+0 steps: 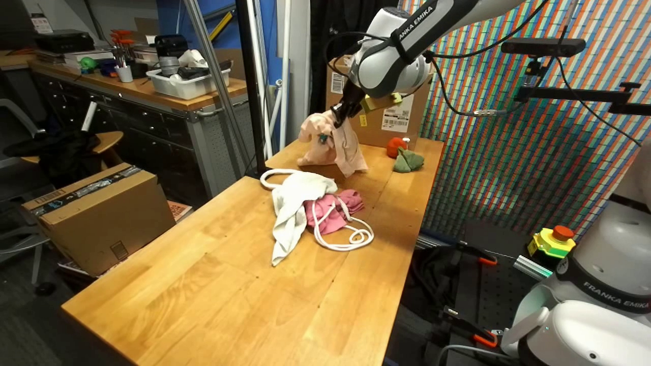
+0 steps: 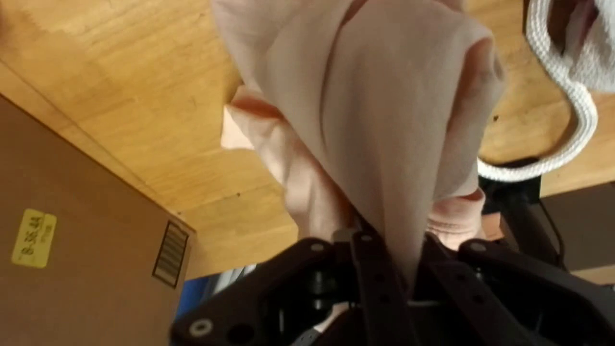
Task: Separate the items on the table
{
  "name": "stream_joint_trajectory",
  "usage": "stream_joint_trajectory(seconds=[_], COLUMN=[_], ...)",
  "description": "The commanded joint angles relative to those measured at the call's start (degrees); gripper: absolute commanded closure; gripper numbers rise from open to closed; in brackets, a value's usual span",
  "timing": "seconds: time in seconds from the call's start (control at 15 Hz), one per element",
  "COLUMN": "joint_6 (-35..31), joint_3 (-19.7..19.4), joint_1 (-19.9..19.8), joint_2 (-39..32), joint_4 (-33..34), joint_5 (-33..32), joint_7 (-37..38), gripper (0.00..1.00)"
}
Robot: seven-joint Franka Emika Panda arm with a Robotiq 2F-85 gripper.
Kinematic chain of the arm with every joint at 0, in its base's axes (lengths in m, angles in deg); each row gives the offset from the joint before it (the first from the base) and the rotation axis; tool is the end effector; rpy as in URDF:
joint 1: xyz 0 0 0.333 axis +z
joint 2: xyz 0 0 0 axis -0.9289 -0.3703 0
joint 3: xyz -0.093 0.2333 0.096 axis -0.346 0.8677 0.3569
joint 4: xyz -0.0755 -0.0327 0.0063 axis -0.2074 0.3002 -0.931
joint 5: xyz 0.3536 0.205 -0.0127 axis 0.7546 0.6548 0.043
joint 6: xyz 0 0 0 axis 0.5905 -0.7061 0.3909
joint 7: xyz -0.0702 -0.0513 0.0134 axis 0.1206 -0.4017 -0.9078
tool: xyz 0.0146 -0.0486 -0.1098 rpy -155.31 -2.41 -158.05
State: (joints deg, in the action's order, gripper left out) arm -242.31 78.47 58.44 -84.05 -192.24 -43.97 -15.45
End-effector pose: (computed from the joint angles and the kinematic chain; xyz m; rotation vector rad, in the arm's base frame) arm 0.5954 -0.1792 0.2774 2.9295 -0.4534 0.7446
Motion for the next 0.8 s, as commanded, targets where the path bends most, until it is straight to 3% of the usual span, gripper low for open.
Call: stream_joint_trajectory(seconds=[0.0,0.2,0.47,0.73], joint_6=[-9.39,-13.26,-11.99,-8.38], joint_3=[-7.27,-19.83,-37.45,-46.01], joint_1=[5.88,14.9,27.78,35.02], joint_2=[1.48,-2.47,-11.58,-19.03], joint_4=[-1.8,2.48,10.82,14.29], joint_5=[-8.55,-18.52,-26.75,-25.65], joint_7=[12.55,26.38,43.17,51.04], gripper=[0.95,0.95,0.95,0.94])
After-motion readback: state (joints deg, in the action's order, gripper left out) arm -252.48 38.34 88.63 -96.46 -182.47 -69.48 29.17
